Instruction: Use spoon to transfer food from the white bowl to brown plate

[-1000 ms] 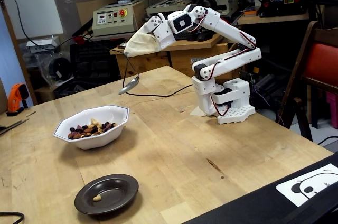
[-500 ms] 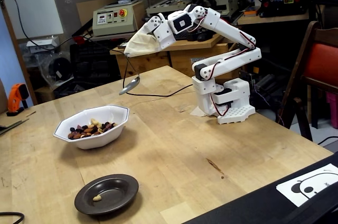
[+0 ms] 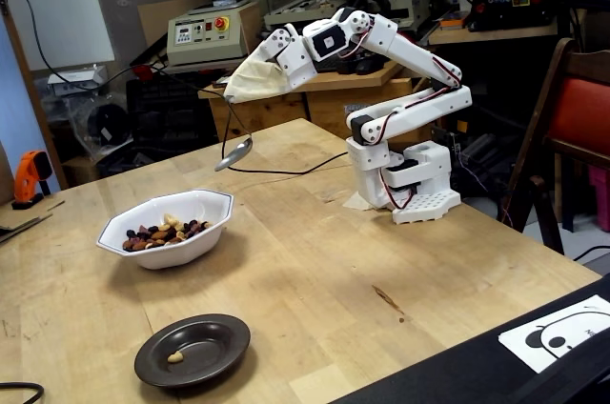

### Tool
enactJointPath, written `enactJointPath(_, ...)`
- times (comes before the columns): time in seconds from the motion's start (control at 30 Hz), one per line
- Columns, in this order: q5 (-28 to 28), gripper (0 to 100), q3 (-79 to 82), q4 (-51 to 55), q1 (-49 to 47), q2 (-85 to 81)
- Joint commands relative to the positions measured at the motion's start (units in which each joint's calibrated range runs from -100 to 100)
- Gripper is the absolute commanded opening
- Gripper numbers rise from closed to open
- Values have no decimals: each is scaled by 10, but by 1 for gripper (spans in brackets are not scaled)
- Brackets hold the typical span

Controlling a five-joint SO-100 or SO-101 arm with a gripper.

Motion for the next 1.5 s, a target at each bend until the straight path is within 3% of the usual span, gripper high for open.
enactJointPath(0.0,-1,4,-9,2,3,-4)
enactJointPath(0.97,-1,4,129,-6,3,-6)
enactJointPath(1.2,-1,4,129,-32,3,-134)
enactJointPath(1.47,-1,4,129,-62,3,-118)
